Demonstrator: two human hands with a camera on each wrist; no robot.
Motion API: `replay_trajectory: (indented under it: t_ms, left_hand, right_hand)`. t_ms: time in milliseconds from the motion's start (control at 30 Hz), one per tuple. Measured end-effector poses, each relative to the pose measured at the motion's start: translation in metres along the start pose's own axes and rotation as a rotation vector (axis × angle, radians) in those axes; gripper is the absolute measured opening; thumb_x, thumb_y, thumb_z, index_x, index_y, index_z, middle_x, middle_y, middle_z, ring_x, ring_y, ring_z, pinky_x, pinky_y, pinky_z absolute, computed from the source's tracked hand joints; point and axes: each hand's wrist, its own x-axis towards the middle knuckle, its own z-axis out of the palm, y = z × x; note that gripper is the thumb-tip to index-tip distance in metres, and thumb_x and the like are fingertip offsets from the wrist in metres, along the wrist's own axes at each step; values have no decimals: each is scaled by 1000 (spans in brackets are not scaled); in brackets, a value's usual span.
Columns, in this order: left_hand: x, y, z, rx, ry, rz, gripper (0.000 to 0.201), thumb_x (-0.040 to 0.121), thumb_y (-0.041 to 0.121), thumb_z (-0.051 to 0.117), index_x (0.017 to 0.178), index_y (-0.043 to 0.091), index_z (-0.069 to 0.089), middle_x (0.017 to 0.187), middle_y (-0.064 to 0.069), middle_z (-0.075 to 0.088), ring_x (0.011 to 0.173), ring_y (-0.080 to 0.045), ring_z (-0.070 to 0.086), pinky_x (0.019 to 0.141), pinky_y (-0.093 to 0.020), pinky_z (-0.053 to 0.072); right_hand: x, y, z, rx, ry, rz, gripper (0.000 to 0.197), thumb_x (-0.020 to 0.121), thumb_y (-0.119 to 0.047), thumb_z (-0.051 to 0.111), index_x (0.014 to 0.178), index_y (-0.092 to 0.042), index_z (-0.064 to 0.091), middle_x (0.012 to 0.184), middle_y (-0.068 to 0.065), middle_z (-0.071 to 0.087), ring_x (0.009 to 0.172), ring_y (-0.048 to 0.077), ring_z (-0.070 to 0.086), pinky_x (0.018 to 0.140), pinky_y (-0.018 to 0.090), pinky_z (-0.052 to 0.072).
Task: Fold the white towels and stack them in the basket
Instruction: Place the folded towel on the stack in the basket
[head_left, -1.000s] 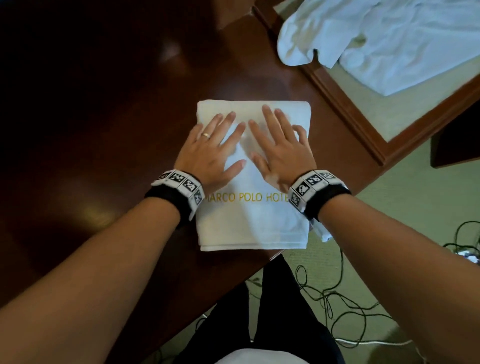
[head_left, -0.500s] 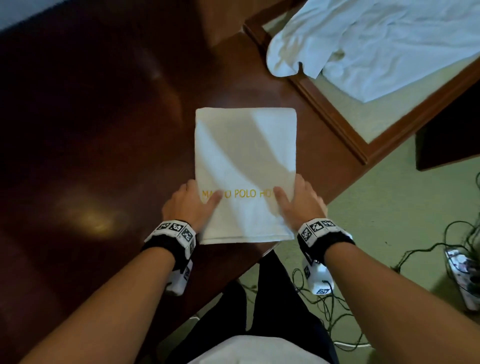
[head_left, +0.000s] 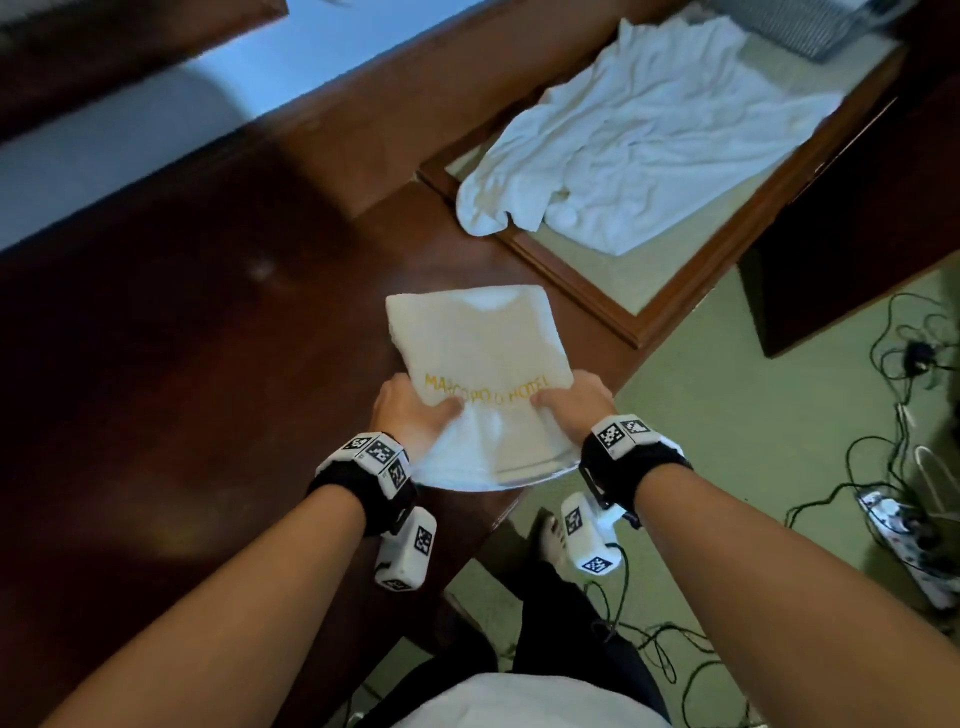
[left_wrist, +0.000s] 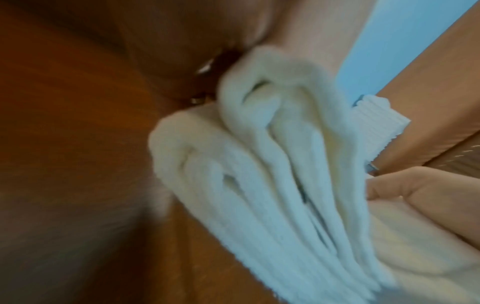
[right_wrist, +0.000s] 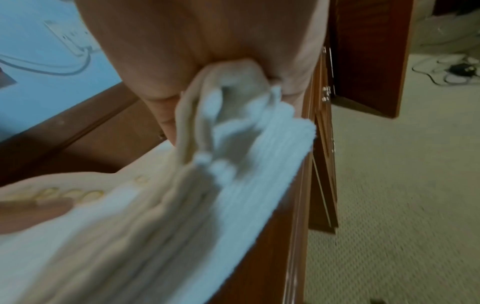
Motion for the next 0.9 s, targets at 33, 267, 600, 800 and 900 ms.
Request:
replay_trajectory:
  t_ms: [33,267,600,800,900]
  left_hand:
    - [-3,17,-1,2,5,28,67,57,62,69,103,13,65,102,-3,68,97,-25,66,77,-34,54]
    - [-15,141,11,-15,-28,306,29,79,37,80,85,20,58,96,-4,68,97,-26,64,80,-28,46]
    - [15,339,110,-41,-61,519,48,69,56,77,95,17,68,94,2,73,92,-20,68,83,-36,55]
    - [28,458,191,-116,-48,589,32,74,43,81,85,16,68,83,5,72,80,-14,68,61,-25,46]
    - [35,508,229,-141,-57,635,32,75,42,81,85,14,69,81,3,72,78,-15,68,60,-26,48]
  right_hand:
    - [-2,-3,-14,-1,15,-16,46,80,-31,72,120,-9,64,119,9,65,103,29,62,83,30,46]
    - [-4,-2,-125,55,178,-73,40,77,-32,75,110,-10,69,109,10,70,95,27,64,75,27,46]
    - [54,27,-318,178,422,-138,43,77,-34,76,112,-12,69,107,9,71,102,28,66,89,38,54]
    - [101,57,-441,147,497,-161,36,80,-33,74,108,-12,66,104,10,69,93,28,64,79,35,53]
    - [123,72,-494,133,546,-145,38,79,-36,74,107,-11,66,103,10,68,94,29,65,79,36,53]
